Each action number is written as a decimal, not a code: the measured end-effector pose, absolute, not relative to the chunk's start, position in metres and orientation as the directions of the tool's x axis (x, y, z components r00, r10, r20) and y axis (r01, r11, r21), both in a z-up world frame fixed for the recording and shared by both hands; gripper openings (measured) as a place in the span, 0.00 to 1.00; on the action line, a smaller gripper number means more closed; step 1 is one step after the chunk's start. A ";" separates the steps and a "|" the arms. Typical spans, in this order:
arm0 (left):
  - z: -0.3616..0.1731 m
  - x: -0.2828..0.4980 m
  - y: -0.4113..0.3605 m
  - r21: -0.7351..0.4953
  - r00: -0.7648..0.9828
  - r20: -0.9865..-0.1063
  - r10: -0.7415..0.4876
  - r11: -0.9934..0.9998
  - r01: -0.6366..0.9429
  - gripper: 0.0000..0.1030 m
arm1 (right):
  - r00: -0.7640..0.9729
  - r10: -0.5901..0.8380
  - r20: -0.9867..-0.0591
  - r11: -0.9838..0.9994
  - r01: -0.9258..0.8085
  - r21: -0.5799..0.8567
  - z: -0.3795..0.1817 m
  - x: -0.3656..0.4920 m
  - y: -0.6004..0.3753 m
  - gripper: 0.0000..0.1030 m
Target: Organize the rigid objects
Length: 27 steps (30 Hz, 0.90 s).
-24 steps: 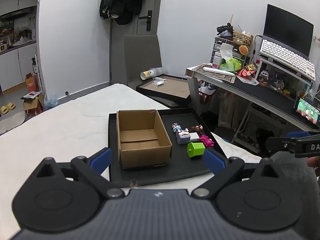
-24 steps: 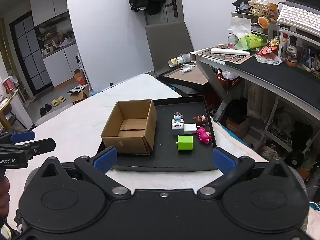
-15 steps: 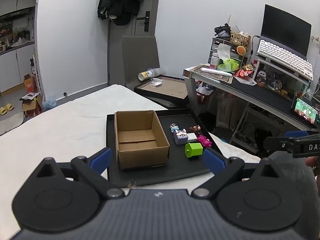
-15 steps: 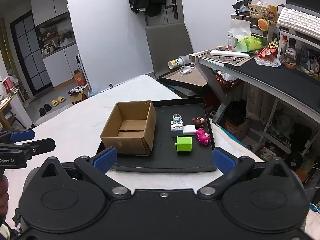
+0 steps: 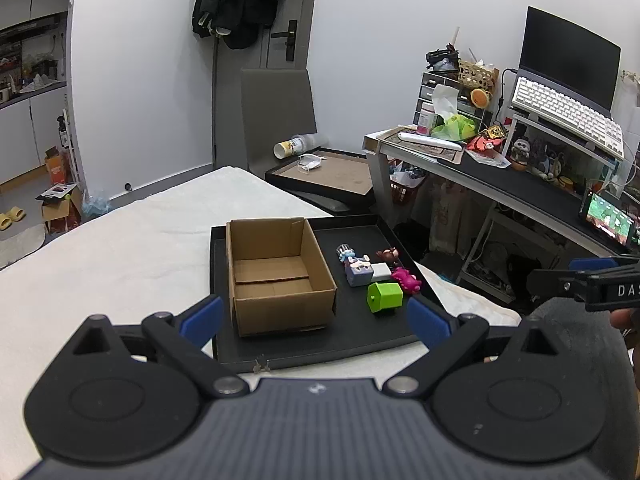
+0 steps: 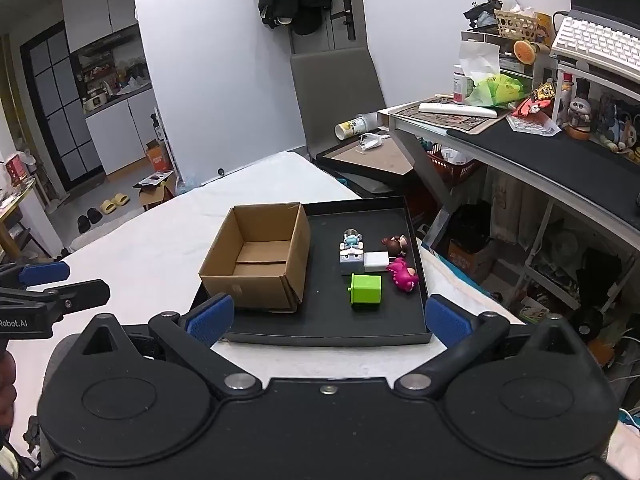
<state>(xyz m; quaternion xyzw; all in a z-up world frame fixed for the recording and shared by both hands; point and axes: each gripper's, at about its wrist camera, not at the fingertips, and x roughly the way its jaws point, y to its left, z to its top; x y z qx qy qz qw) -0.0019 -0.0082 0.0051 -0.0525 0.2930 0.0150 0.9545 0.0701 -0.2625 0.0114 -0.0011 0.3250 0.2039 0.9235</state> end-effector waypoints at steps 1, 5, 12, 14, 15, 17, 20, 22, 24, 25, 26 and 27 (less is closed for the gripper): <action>0.005 -0.002 -0.008 -0.091 0.828 -0.561 -0.001 0.994 -0.060 0.95 | 0.707 0.375 -0.600 0.917 -0.378 0.128 0.011 0.070 -0.263 1.00; 0.006 -0.003 -0.007 -0.092 0.829 -0.560 -0.002 0.994 -0.059 0.95 | 0.707 0.375 -0.599 0.917 -0.378 0.127 0.012 0.070 -0.262 1.00; 0.007 -0.001 -0.012 -0.091 0.831 -0.556 -0.005 0.994 -0.055 0.95 | 0.714 0.374 -0.591 0.917 -0.379 0.122 0.014 0.071 -0.263 1.00; 0.009 0.000 -0.011 -0.093 0.831 -0.556 -0.006 0.994 -0.056 0.95 | 0.716 0.372 -0.591 0.918 -0.377 0.120 0.014 0.069 -0.262 1.00; 0.009 0.000 -0.012 -0.093 0.830 -0.557 -0.006 0.994 -0.055 0.95 | 0.717 0.371 -0.591 0.919 -0.377 0.119 0.013 0.069 -0.262 1.00; 0.008 -0.001 -0.011 -0.093 0.831 -0.556 -0.005 0.994 -0.056 0.95 | 0.718 0.367 -0.591 0.920 -0.374 0.117 0.013 0.069 -0.262 1.00; 0.009 -0.001 -0.011 -0.092 0.832 -0.555 -0.004 0.994 -0.056 0.95 | 0.720 0.365 -0.590 0.921 -0.373 0.114 0.013 0.067 -0.262 1.00; 0.010 0.000 -0.011 -0.092 0.833 -0.554 -0.002 0.994 -0.058 0.95 | 0.725 0.359 -0.587 0.922 -0.371 0.106 0.014 0.067 -0.262 1.00; 0.010 -0.001 -0.010 -0.093 0.833 -0.554 -0.003 0.994 -0.058 0.95 | 0.727 0.358 -0.586 0.923 -0.370 0.104 0.014 0.068 -0.262 1.00; 0.010 -0.001 -0.010 -0.092 0.833 -0.553 -0.003 0.994 -0.058 0.95 | 0.726 0.358 -0.587 0.923 -0.370 0.106 0.014 0.068 -0.263 1.00; 0.009 -0.001 -0.010 -0.092 0.833 -0.553 -0.002 0.994 -0.058 0.95 | 0.726 0.358 -0.587 0.923 -0.369 0.106 0.014 0.068 -0.262 1.00; 0.009 -0.001 -0.010 -0.092 0.833 -0.553 -0.003 0.994 -0.058 0.95 | 0.727 0.356 -0.587 0.924 -0.368 0.105 0.014 0.067 -0.262 1.00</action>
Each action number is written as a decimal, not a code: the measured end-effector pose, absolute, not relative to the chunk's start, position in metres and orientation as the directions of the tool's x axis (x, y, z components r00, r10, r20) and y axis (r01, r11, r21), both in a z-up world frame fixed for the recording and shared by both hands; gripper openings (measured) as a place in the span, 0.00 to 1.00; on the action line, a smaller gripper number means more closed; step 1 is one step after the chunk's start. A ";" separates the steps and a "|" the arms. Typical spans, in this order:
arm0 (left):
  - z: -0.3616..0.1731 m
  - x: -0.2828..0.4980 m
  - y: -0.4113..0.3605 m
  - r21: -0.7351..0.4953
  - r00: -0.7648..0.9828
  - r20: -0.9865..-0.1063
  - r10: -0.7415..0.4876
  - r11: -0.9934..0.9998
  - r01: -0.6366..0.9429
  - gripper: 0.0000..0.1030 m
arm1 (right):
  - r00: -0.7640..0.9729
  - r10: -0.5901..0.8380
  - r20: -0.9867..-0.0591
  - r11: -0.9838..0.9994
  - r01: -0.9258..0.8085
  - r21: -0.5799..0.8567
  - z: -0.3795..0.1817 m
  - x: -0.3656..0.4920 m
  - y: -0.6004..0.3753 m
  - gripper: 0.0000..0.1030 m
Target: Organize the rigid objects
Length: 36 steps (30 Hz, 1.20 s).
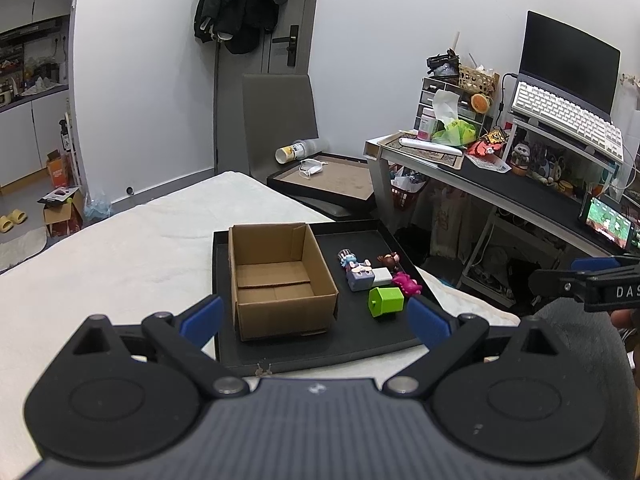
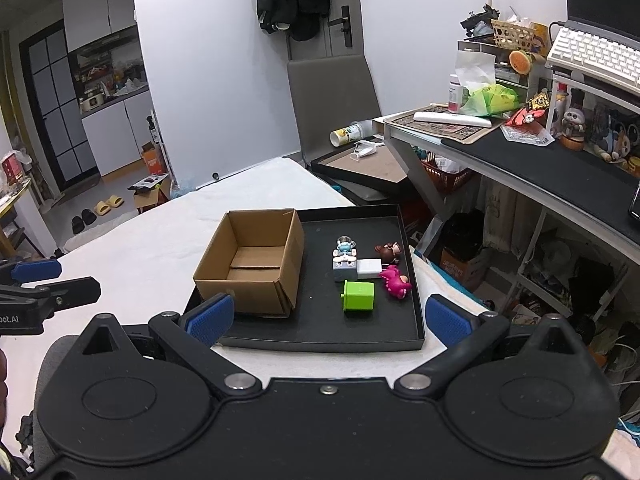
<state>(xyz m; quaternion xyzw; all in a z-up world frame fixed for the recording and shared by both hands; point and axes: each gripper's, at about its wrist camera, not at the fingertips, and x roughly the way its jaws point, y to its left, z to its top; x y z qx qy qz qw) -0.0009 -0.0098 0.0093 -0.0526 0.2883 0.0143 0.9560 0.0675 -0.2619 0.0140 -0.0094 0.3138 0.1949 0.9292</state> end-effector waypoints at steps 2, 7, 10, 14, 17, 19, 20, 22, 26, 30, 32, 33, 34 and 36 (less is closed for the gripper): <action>0.009 -0.001 -0.010 -0.093 0.833 -0.553 -0.004 0.994 -0.057 0.95 | 0.728 0.356 -0.586 0.924 -0.368 0.104 0.014 0.067 -0.262 1.00; 0.009 -0.003 -0.007 -0.089 0.833 -0.553 0.002 0.994 -0.062 0.95 | 0.728 0.358 -0.585 0.923 -0.370 0.105 0.014 0.067 -0.262 1.00; 0.007 -0.005 -0.004 -0.089 0.834 -0.552 0.004 0.994 -0.063 0.95 | 0.726 0.361 -0.586 0.922 -0.373 0.105 0.014 0.067 -0.261 1.00; 0.007 -0.006 -0.003 -0.089 0.834 -0.552 0.005 0.994 -0.065 0.95 | 0.725 0.361 -0.586 0.922 -0.374 0.105 0.014 0.067 -0.261 1.00; 0.007 -0.006 -0.002 -0.088 0.834 -0.552 0.006 0.994 -0.066 0.95 | 0.726 0.360 -0.586 0.922 -0.374 0.104 0.014 0.067 -0.261 1.00; 0.007 -0.006 -0.002 -0.088 0.834 -0.552 0.006 0.994 -0.066 0.95 | 0.726 0.360 -0.586 0.922 -0.373 0.103 0.014 0.067 -0.261 1.00; 0.007 -0.006 -0.001 -0.088 0.834 -0.552 0.007 0.994 -0.067 0.95 | 0.727 0.359 -0.586 0.922 -0.374 0.100 0.014 0.067 -0.260 1.00; 0.007 -0.006 -0.001 -0.087 0.834 -0.552 0.007 0.994 -0.066 0.95 | 0.727 0.357 -0.586 0.922 -0.376 0.096 0.015 0.066 -0.260 1.00; 0.007 -0.006 -0.002 -0.088 0.834 -0.552 0.007 0.994 -0.066 0.95 | 0.727 0.358 -0.585 0.922 -0.376 0.096 0.015 0.066 -0.259 1.00; 0.007 -0.006 -0.002 -0.087 0.834 -0.552 0.008 0.994 -0.067 0.95 | 0.730 0.358 -0.582 0.922 -0.375 0.096 0.015 0.066 -0.259 1.00; 0.007 -0.007 0.001 -0.087 0.834 -0.552 0.008 0.994 -0.067 0.95 | 0.731 0.359 -0.580 0.922 -0.376 0.097 0.016 0.065 -0.258 1.00; 0.007 -0.007 0.001 -0.088 0.834 -0.552 0.008 0.994 -0.067 0.95 | 0.731 0.359 -0.580 0.921 -0.376 0.096 0.016 0.065 -0.258 1.00; 0.007 -0.007 0.000 -0.088 0.834 -0.552 0.008 0.994 -0.067 0.95 | 0.731 0.359 -0.581 0.922 -0.376 0.096 0.016 0.065 -0.258 1.00; 0.007 -0.007 0.002 -0.087 0.833 -0.553 0.009 0.994 -0.069 0.95 | 0.730 0.361 -0.580 0.921 -0.377 0.099 0.016 0.065 -0.258 1.00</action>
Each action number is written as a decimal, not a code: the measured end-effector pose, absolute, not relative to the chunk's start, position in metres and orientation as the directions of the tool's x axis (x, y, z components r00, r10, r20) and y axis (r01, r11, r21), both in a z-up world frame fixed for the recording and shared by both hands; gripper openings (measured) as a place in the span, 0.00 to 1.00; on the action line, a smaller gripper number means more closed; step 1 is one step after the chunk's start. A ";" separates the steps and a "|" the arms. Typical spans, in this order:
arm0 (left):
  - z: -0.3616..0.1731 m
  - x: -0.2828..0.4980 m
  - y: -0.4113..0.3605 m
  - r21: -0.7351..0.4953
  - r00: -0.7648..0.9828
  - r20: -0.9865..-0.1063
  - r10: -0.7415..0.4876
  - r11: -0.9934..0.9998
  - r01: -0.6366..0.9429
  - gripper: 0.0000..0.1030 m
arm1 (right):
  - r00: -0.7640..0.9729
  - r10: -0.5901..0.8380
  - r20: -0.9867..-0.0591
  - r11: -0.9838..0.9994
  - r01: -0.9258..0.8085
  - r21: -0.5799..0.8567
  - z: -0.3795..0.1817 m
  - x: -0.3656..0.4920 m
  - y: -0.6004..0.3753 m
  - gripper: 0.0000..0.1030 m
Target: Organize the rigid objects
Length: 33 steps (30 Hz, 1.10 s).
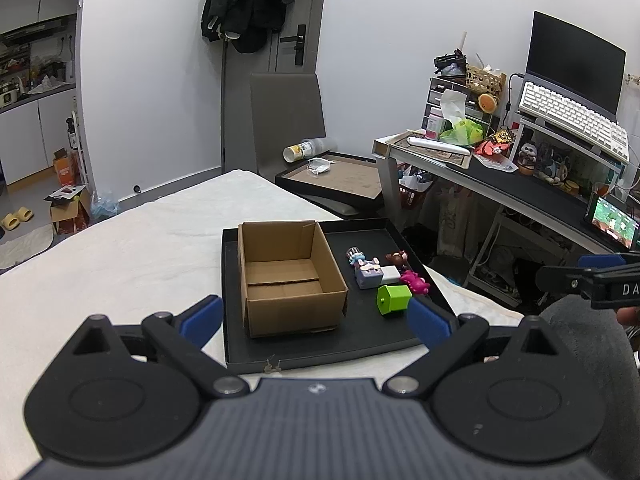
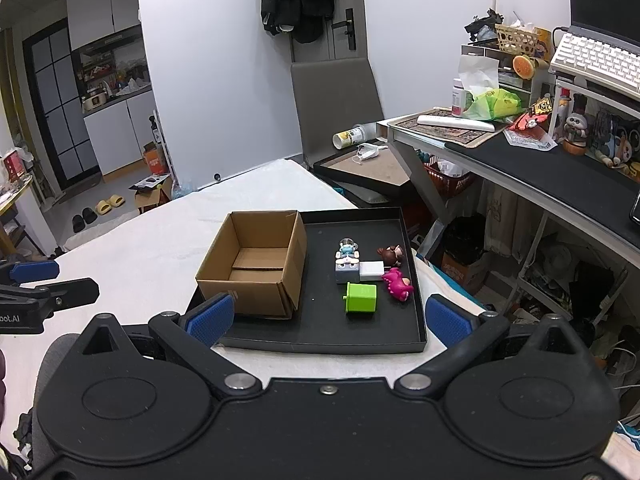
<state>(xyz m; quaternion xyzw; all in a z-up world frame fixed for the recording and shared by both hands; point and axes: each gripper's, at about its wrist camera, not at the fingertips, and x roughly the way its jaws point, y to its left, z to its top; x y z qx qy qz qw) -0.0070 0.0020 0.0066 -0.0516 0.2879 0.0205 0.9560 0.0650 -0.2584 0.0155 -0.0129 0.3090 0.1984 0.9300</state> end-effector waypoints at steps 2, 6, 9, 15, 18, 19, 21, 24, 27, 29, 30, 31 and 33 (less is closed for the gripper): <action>0.007 -0.008 0.004 -0.085 0.834 -0.552 0.010 0.994 -0.068 0.95 | 0.730 0.364 -0.578 0.920 -0.378 0.102 0.015 0.065 -0.259 1.00; 0.006 -0.008 0.007 -0.076 0.833 -0.552 0.014 0.995 -0.067 0.95 | 0.732 0.365 -0.575 0.921 -0.375 0.106 0.013 0.067 -0.260 1.00; 0.004 -0.006 0.008 -0.069 0.829 -0.559 0.021 0.995 -0.072 0.95 | 0.738 0.363 -0.569 0.923 -0.370 0.109 0.012 0.068 -0.261 1.00; 0.000 0.005 0.009 -0.066 0.818 -0.574 0.030 0.994 -0.083 0.95 | 0.737 0.374 -0.563 0.920 -0.370 0.127 0.008 0.077 -0.261 1.00; -0.002 0.013 0.010 -0.066 0.812 -0.582 0.035 0.994 -0.090 0.95 | 0.728 0.377 -0.572 0.919 -0.370 0.134 0.004 0.085 -0.261 1.00; -0.004 0.016 0.010 -0.067 0.810 -0.586 0.037 0.993 -0.093 0.95 | 0.726 0.377 -0.575 0.919 -0.371 0.134 0.003 0.088 -0.260 1.00; -0.006 0.021 0.013 -0.066 0.805 -0.591 0.044 0.992 -0.103 0.95 | 0.722 0.376 -0.581 0.919 -0.371 0.133 0.000 0.093 -0.259 1.00; -0.009 0.030 0.016 -0.065 0.798 -0.600 0.061 0.990 -0.124 0.95 | 0.717 0.379 -0.585 0.917 -0.376 0.133 -0.004 0.102 -0.257 1.00; -0.013 0.039 0.021 -0.067 0.790 -0.609 0.075 0.987 -0.145 0.95 | 0.707 0.384 -0.594 0.914 -0.380 0.138 -0.008 0.112 -0.255 1.00; -0.014 0.045 0.025 -0.069 0.785 -0.614 0.084 0.985 -0.160 0.95 | 0.698 0.387 -0.602 0.912 -0.385 0.141 -0.011 0.120 -0.253 1.00; -0.015 0.048 0.027 -0.069 0.781 -0.618 0.090 0.983 -0.168 0.95 | 0.693 0.389 -0.607 0.911 -0.388 0.141 -0.013 0.124 -0.251 1.00; -0.017 0.051 0.029 -0.067 0.777 -0.621 0.097 0.982 -0.176 0.95 | 0.688 0.391 -0.612 0.910 -0.390 0.143 -0.015 0.128 -0.250 1.00; -0.020 0.058 0.033 -0.062 0.768 -0.631 0.109 0.980 -0.191 0.95 | 0.672 0.394 -0.627 0.907 -0.395 0.147 -0.020 0.137 -0.247 1.00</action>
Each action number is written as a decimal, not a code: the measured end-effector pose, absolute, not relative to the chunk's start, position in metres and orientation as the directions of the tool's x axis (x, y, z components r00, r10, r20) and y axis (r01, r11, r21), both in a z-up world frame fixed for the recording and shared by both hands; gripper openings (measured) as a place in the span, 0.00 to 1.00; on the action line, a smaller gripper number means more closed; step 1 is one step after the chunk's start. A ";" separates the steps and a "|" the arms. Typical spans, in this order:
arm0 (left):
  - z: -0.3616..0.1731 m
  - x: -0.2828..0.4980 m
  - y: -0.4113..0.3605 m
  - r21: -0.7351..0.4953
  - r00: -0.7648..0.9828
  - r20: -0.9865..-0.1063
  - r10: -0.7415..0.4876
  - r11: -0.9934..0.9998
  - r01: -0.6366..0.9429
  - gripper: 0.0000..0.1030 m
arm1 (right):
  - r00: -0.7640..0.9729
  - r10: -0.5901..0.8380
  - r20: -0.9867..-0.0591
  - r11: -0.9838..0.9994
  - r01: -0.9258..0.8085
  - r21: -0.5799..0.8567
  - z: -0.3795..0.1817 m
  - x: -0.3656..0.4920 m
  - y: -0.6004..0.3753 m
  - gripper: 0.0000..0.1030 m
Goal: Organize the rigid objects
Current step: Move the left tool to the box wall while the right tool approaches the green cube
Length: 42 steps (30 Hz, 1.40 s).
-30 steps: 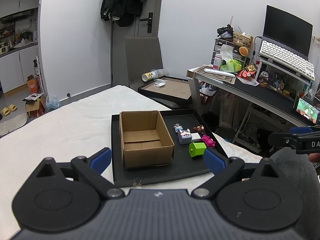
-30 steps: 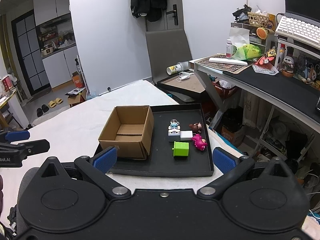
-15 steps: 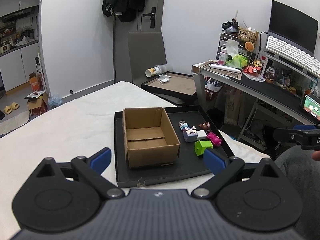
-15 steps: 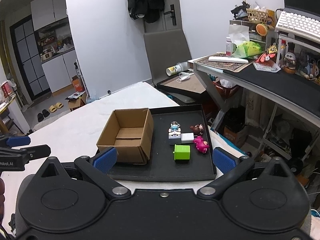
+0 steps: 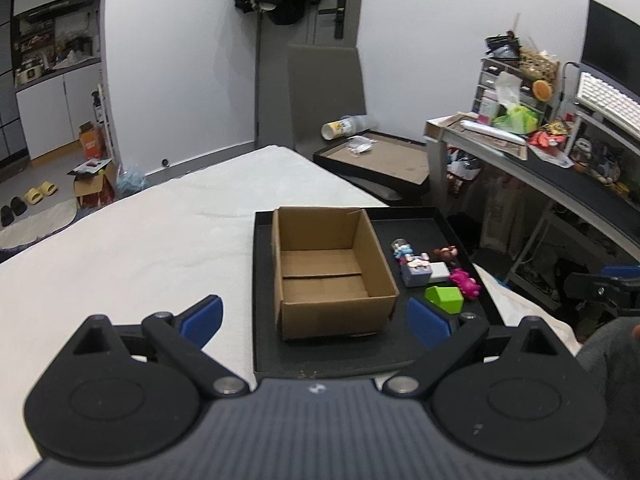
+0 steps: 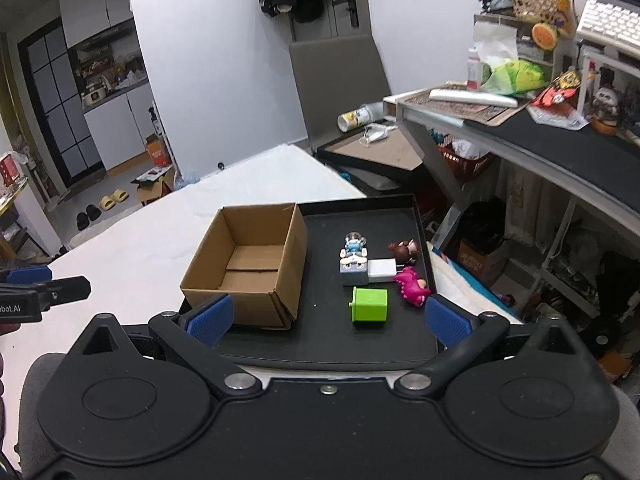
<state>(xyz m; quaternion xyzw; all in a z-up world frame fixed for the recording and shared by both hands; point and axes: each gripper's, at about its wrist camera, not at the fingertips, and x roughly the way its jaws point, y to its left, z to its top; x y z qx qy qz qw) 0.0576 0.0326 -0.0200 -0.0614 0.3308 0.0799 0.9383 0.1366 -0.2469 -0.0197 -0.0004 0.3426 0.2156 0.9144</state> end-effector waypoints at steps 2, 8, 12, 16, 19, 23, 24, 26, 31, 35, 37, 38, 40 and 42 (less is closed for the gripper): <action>-0.024 0.064 0.036 -0.062 0.758 -0.641 0.117 0.977 -0.203 0.95 | 0.658 0.395 -0.642 0.905 -0.399 0.147 -0.025 0.143 -0.244 1.00; -0.036 0.081 0.044 -0.063 0.732 -0.669 0.131 0.971 -0.231 0.95 | 0.624 0.402 -0.670 0.898 -0.410 0.158 -0.037 0.164 -0.236 1.00; -0.042 0.092 0.051 -0.077 0.722 -0.679 0.134 0.965 -0.251 0.95 | 0.612 0.402 -0.681 0.899 -0.407 0.165 -0.041 0.176 -0.234 1.00; -0.048 0.105 0.052 -0.076 0.702 -0.699 0.131 0.964 -0.256 0.94 | 0.597 0.398 -0.696 0.899 -0.406 0.166 -0.047 0.189 -0.231 0.99; -0.052 0.113 0.052 -0.078 0.692 -0.711 0.127 0.963 -0.257 0.94 | 0.586 0.391 -0.710 0.900 -0.403 0.164 -0.052 0.197 -0.231 0.98; -0.058 0.124 0.054 -0.088 0.680 -0.724 0.119 0.961 -0.262 0.92 | 0.565 0.385 -0.730 0.903 -0.393 0.173 -0.059 0.210 -0.232 0.96; -0.060 0.127 0.054 -0.088 0.677 -0.727 0.118 0.961 -0.262 0.92 | 0.561 0.384 -0.733 0.903 -0.392 0.173 -0.061 0.212 -0.232 0.96; -0.063 0.133 0.053 -0.089 0.668 -0.735 0.115 0.961 -0.263 0.92 | 0.552 0.375 -0.745 0.906 -0.387 0.170 -0.064 0.219 -0.232 0.95; -0.070 0.148 0.055 -0.103 0.653 -0.749 0.107 0.956 -0.275 0.88 | 0.520 0.364 -0.773 0.911 -0.372 0.179 -0.073 0.237 -0.236 0.90; -0.077 0.162 0.059 -0.114 0.641 -0.760 0.106 0.950 -0.292 0.79 | 0.497 0.355 -0.792 0.915 -0.360 0.184 -0.079 0.251 -0.239 0.88; -0.081 0.170 0.062 -0.127 0.634 -0.767 0.097 0.946 -0.298 0.73 | 0.482 0.344 -0.806 0.920 -0.345 0.186 -0.084 0.260 -0.241 0.84; -0.082 0.173 0.063 -0.135 0.632 -0.769 0.091 0.944 -0.300 0.71 | 0.475 0.344 -0.810 0.921 -0.340 0.191 -0.086 0.263 -0.241 0.82; -0.086 0.179 0.066 -0.146 0.628 -0.774 0.083 0.941 -0.305 0.69 | 0.460 0.340 -0.820 0.924 -0.328 0.198 -0.090 0.270 -0.242 0.82; -0.090 0.186 0.067 -0.147 0.621 -0.779 0.083 0.939 -0.309 0.64 | 0.452 0.329 -0.829 0.927 -0.322 0.193 -0.093 0.277 -0.241 0.82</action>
